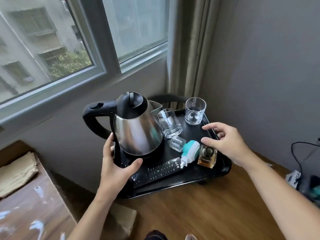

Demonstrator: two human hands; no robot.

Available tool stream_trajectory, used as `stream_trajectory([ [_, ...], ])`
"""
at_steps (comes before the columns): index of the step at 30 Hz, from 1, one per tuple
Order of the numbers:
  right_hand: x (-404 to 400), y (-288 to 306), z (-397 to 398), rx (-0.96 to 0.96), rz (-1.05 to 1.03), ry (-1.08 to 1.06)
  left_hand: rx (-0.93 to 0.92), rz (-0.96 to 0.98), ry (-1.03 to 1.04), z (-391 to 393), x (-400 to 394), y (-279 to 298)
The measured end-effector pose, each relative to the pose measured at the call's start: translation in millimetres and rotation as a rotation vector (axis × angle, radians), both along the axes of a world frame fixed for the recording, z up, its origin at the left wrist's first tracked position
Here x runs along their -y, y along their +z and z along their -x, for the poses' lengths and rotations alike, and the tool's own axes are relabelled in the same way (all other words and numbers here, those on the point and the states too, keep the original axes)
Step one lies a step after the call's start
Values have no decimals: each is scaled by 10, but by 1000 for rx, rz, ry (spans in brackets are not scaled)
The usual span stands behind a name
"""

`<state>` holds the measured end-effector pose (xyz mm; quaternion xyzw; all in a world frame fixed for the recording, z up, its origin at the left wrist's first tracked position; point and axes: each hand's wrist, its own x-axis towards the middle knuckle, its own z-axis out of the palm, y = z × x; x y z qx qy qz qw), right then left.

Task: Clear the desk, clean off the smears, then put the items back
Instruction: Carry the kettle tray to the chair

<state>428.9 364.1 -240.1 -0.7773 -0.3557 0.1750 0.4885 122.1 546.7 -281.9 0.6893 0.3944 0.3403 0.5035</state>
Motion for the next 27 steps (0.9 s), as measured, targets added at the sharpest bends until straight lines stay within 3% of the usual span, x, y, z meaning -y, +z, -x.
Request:
stream_trajectory([
  [9,-460,-290,-1203,-26,66,45,-18,27,64,-1009,-143,-244],
  [27,-1664,-924,-2747,-121,168,130,-134,1,203,-2435,-789,-950],
])
